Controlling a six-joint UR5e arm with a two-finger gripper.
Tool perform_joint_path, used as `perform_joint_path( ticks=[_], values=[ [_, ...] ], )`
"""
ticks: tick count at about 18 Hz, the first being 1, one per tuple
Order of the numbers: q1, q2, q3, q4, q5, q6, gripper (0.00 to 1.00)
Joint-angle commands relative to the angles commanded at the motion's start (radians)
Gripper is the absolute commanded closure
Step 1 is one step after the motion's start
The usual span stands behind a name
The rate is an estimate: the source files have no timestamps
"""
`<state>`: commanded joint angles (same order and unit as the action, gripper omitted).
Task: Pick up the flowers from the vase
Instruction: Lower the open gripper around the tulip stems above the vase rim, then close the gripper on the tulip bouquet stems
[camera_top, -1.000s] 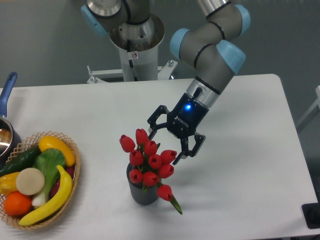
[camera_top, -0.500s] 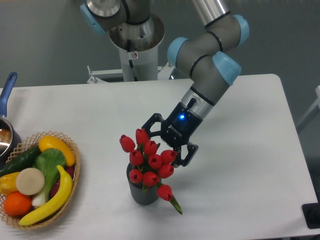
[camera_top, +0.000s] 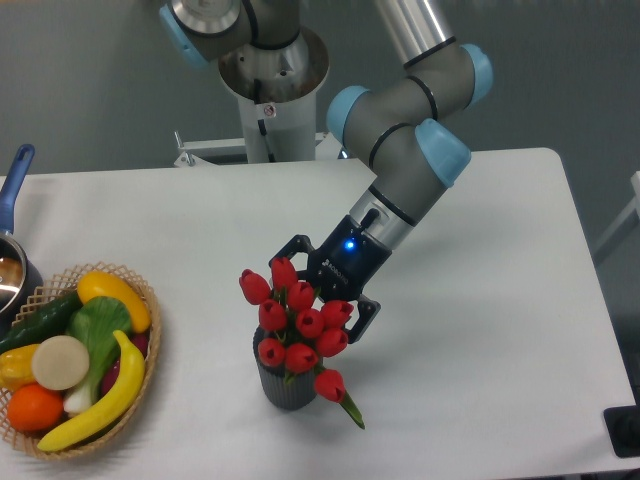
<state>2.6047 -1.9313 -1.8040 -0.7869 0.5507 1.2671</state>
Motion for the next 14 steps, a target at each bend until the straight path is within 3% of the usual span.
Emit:
perform_joint_path(
  ticks=[8,14],
  values=[
    [0.003,-0.005,0.002,0.000,-0.037,0.000,0.00],
    [0.008,-0.003,0.000,-0.002,-0.037,-0.002,0.33]
  ],
)
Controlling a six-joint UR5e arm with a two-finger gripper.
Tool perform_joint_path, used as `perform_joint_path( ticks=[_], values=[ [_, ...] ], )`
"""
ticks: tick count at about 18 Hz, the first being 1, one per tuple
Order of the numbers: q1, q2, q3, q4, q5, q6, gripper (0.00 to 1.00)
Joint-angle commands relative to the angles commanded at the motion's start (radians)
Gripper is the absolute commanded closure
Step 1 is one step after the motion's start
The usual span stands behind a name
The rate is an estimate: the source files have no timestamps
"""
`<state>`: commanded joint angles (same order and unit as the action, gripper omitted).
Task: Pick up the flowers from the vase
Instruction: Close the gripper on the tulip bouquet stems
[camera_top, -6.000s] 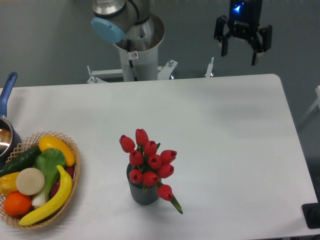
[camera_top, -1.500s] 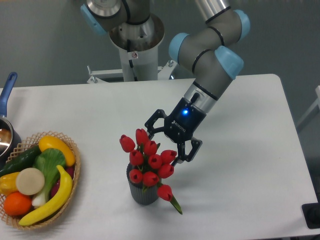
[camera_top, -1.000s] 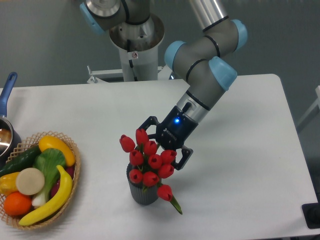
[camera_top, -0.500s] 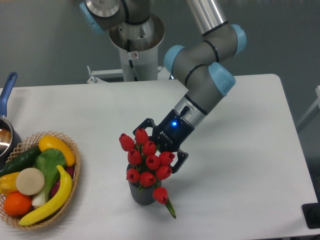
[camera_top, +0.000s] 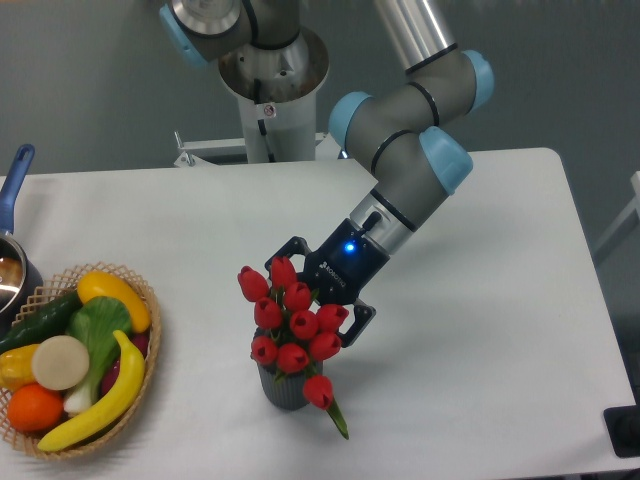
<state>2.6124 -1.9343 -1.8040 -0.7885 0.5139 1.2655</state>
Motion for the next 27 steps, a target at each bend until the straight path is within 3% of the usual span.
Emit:
perform_joint_path(
  ticks=[5,15,17,27],
  values=[
    [0.002,0.000,-0.005,0.000,0.000,-0.002,0.45],
    [0.009,0.009,-0.006,0.000,-0.009,-0.011,0.48],
    [0.014,0.009,-0.008,0.000,-0.029,-0.017,0.56],
    [0.015,0.028,-0.008,0.000,-0.043,-0.034,0.60]
  ],
)
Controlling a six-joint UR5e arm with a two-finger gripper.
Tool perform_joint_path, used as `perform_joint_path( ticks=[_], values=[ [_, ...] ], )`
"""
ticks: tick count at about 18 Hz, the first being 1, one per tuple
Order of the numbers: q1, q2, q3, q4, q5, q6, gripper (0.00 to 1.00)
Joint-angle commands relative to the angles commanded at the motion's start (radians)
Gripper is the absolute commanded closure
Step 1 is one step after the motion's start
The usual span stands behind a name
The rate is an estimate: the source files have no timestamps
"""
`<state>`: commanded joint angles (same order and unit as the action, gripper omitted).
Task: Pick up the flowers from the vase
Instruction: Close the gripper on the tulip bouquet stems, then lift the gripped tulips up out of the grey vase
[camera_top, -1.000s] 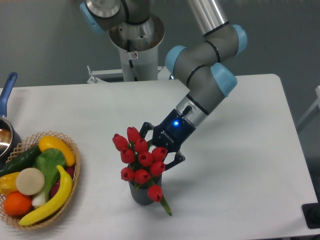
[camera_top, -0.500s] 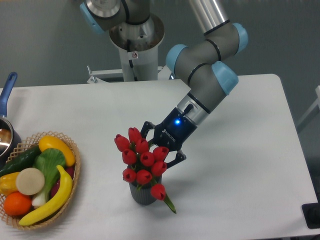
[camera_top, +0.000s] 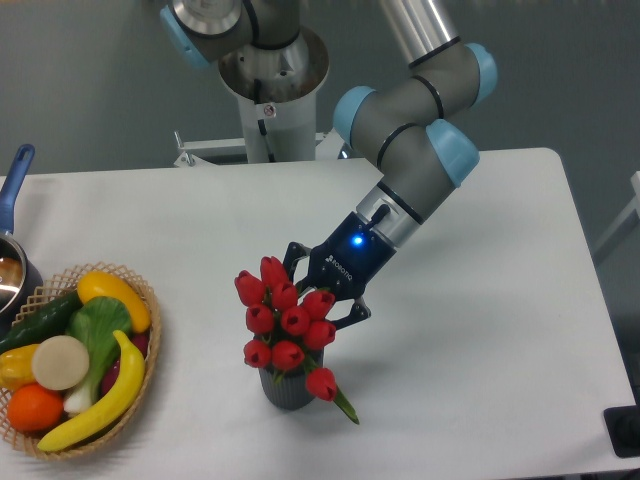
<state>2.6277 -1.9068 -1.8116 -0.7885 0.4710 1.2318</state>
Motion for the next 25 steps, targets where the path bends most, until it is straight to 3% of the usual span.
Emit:
perform_joint_path(
  ticks=[11,25],
  values=[
    [0.023,0.089,0.038,0.000,-0.025,-0.145,0.59],
    [0.044,0.114,0.179,-0.002,-0.025,-0.325,0.59]
  ],
)
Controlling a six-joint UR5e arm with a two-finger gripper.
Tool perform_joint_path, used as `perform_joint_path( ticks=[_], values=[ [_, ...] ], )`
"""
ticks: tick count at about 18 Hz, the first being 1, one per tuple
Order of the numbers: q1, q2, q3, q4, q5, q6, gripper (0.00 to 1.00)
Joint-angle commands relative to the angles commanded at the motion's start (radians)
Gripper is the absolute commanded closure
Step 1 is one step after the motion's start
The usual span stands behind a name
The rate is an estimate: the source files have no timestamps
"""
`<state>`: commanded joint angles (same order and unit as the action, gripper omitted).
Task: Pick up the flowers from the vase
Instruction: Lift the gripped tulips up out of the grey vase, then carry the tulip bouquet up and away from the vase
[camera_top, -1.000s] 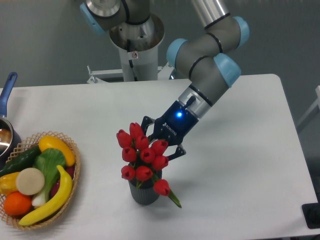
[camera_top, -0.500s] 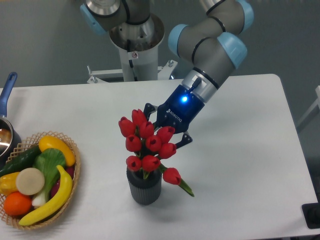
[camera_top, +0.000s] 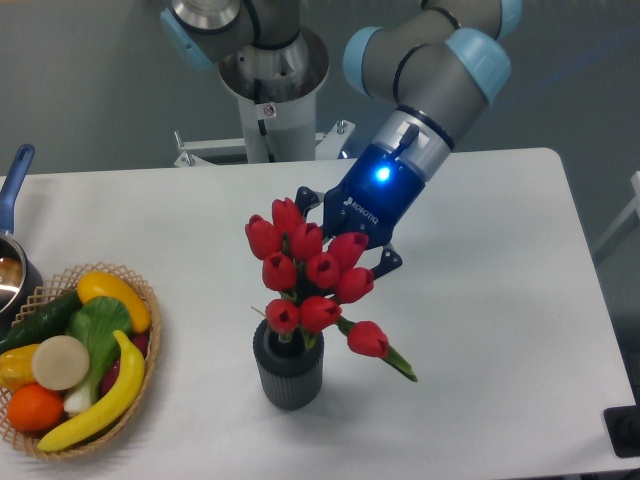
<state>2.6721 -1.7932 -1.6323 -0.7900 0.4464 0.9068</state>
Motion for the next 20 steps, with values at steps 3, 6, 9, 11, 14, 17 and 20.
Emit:
perform_joint_path(
  ticks=[3,6,9,11,14,17,20],
  values=[
    [0.005,0.000,0.038,0.000,0.000,-0.063,0.59],
    [0.006,0.006,0.064,0.000,0.000,-0.095,0.59],
    [0.005,0.020,0.088,0.000,0.000,-0.147,0.59],
    [0.005,0.029,0.089,0.000,0.002,-0.160,0.59],
    [0.011,0.038,0.091,-0.002,0.015,-0.158,0.59],
    [0.047,0.060,0.075,-0.005,0.038,-0.152,0.59],
    [0.100,0.095,0.048,-0.005,0.064,-0.137,0.59]
  ],
)
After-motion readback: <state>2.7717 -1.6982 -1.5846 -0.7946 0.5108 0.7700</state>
